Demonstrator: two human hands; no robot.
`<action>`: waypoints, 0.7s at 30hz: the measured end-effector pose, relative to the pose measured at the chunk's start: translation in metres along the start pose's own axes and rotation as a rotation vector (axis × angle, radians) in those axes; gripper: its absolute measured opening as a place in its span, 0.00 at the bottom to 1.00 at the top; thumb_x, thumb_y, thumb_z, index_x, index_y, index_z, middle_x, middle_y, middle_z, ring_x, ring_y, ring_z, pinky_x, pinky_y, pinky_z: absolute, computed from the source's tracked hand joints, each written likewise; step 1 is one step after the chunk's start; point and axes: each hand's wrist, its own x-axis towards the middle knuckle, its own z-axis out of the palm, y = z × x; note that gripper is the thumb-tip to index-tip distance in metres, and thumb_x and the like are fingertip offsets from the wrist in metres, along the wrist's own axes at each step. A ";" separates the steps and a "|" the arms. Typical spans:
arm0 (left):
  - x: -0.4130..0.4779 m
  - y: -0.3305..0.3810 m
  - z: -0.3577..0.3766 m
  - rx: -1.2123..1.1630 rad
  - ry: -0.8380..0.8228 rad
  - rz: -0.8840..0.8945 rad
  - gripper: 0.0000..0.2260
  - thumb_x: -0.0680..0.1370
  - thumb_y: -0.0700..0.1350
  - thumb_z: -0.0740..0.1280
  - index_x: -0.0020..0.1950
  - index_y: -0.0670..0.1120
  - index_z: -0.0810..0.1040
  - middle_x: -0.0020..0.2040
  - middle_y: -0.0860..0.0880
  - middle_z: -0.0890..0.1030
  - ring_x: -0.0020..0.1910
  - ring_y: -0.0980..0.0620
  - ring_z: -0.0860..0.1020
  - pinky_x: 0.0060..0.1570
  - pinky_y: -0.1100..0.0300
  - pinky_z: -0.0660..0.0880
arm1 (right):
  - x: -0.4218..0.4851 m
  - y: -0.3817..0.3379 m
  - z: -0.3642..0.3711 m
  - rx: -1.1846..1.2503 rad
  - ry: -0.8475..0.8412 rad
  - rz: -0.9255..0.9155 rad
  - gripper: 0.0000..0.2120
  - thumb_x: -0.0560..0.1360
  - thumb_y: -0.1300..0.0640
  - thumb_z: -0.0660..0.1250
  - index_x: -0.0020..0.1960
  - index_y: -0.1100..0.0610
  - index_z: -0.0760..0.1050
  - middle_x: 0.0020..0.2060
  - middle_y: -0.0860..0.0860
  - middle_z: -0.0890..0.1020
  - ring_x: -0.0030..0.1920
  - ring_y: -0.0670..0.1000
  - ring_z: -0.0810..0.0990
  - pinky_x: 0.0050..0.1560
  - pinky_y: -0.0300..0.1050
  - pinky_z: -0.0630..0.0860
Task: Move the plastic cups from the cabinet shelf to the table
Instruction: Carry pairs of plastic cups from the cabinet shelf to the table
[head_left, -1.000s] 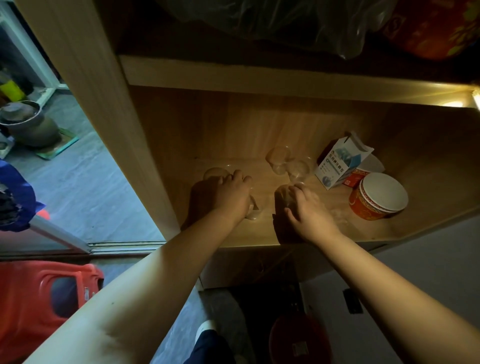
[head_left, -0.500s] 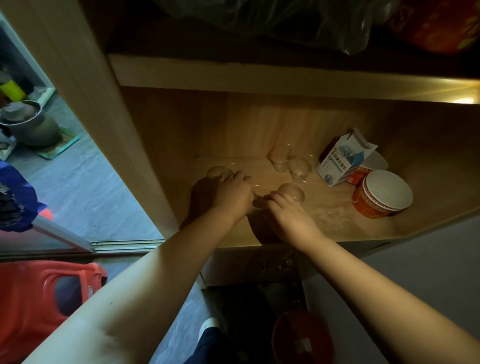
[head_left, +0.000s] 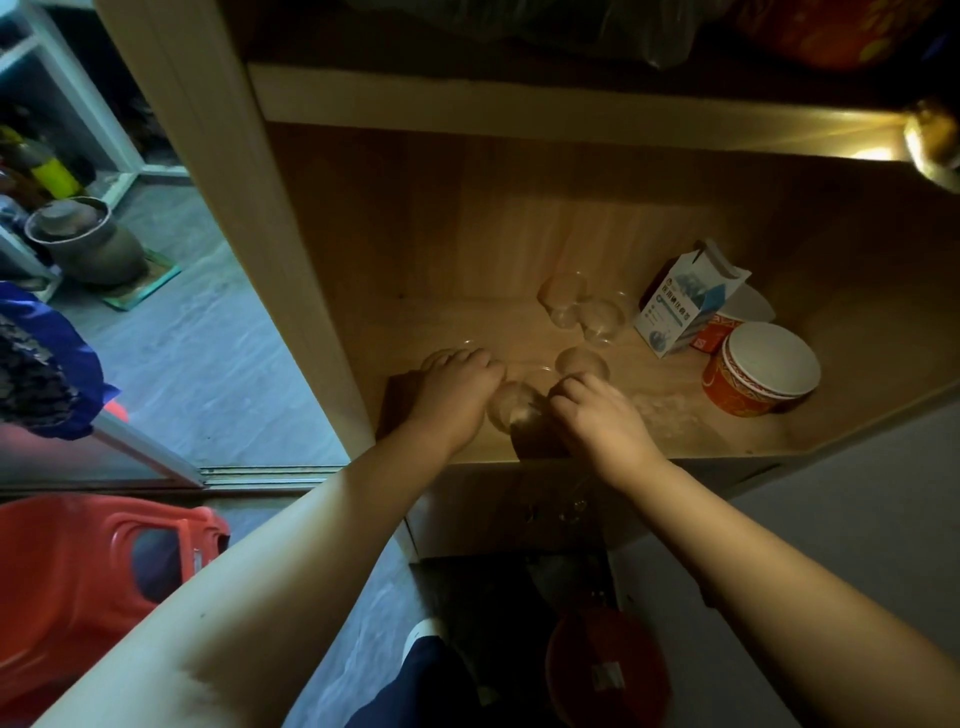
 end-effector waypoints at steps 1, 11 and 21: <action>-0.006 0.003 -0.001 -0.010 0.012 0.004 0.15 0.72 0.37 0.56 0.53 0.45 0.77 0.53 0.44 0.78 0.56 0.44 0.74 0.56 0.52 0.67 | -0.004 -0.001 -0.001 -0.004 -0.006 0.003 0.13 0.64 0.63 0.75 0.48 0.60 0.79 0.46 0.57 0.80 0.50 0.60 0.78 0.47 0.51 0.75; -0.075 0.038 -0.026 -0.013 0.192 0.124 0.18 0.72 0.43 0.49 0.49 0.44 0.78 0.44 0.45 0.81 0.45 0.43 0.77 0.45 0.53 0.70 | -0.048 -0.020 -0.034 -0.001 0.022 -0.034 0.16 0.71 0.63 0.68 0.59 0.58 0.76 0.57 0.55 0.79 0.59 0.57 0.75 0.56 0.50 0.70; -0.160 0.045 -0.061 -0.023 0.398 0.064 0.13 0.68 0.30 0.65 0.46 0.45 0.80 0.43 0.49 0.82 0.41 0.44 0.78 0.41 0.54 0.70 | -0.072 -0.072 -0.061 -0.003 0.238 -0.257 0.08 0.71 0.66 0.69 0.50 0.63 0.79 0.44 0.59 0.82 0.43 0.61 0.79 0.38 0.54 0.77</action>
